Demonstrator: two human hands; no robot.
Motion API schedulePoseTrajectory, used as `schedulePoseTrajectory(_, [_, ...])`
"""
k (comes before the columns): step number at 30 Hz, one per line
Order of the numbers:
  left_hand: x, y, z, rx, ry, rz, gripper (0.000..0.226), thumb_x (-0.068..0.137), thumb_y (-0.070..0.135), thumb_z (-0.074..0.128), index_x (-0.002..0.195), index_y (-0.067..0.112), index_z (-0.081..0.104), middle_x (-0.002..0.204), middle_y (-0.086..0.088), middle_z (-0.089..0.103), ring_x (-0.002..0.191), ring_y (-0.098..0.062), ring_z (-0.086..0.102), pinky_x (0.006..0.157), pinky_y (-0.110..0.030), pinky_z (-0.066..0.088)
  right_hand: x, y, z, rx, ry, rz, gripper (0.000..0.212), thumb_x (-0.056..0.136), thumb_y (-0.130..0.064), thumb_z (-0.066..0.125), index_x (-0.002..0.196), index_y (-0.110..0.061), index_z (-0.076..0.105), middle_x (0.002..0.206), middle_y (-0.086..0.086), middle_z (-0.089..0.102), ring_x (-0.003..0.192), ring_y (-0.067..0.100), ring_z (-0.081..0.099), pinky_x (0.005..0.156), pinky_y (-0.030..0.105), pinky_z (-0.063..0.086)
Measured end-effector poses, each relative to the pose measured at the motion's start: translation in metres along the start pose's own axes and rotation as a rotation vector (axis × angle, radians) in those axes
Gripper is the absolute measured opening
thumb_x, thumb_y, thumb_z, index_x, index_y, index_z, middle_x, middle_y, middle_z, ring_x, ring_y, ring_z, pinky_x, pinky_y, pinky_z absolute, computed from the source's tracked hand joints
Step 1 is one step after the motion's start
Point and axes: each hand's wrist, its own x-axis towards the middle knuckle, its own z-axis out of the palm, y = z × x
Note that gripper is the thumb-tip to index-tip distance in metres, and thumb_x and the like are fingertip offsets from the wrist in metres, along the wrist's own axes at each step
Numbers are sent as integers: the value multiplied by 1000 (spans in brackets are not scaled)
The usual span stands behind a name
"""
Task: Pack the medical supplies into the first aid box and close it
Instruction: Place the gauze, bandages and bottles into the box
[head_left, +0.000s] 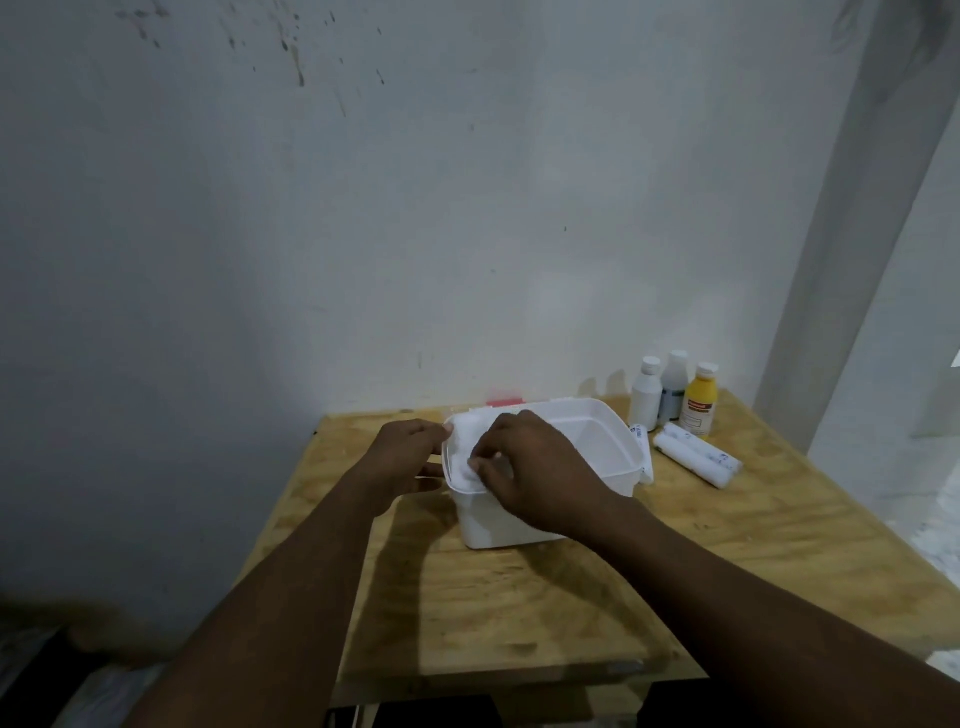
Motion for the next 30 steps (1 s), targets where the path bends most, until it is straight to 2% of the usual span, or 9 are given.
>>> schedulePoseTrajectory(3, [-2,1,1,-30,7,-10,18,99,19,62,107,8,73,109,-11,73,100,-33,69,86,-43,62,-1,-1,4,-53,-61,-16,29,91,-27,50,98,-18,77,100,3,74,92,21,60,84,41,52])
schedulePoseTrajectory(6, [-2,-2,0,42,-1,20,16,99,18,61,107,9,72,109,-9,72,95,-28,70,72,-32,62,2,-2,1,-101,-117,-6,33,93,-34,48,94,-17,77,97,4,73,90,22,59,81,42,51])
schedulePoseTrajectory(10, [-3,-3,6,1,73,25,19,101,22,56,101,11,71,104,-7,72,94,-29,69,77,-38,60,2,-3,-4,-142,-152,-22,41,95,-44,43,88,-18,75,92,4,71,88,23,57,74,40,48])
schedulePoseTrajectory(17, [-2,-9,15,120,295,131,26,99,21,52,81,13,70,86,-10,70,86,-30,66,74,-42,60,-10,3,3,-197,-157,-93,43,97,-45,34,104,-22,70,110,-4,72,100,18,60,81,34,41])
schedulePoseTrajectory(23, [-3,-7,8,132,275,127,27,97,24,54,81,16,73,86,-8,73,90,-33,69,80,-52,62,-16,0,4,-171,-157,-72,41,98,-41,39,131,-24,56,127,2,65,114,22,57,93,40,39])
schedulePoseTrajectory(27, [-1,-6,6,215,305,160,31,98,33,54,81,14,72,84,-7,72,87,-32,68,76,-47,60,-20,1,-8,-4,-19,-29,37,98,-38,42,130,-24,56,125,0,65,116,18,54,95,42,43])
schedulePoseTrajectory(30, [-1,5,5,341,408,225,33,101,36,51,81,15,68,82,-1,71,85,-29,66,72,-36,48,-18,10,-31,101,198,38,29,92,-30,45,113,-21,64,105,-7,67,98,15,58,88,40,45])
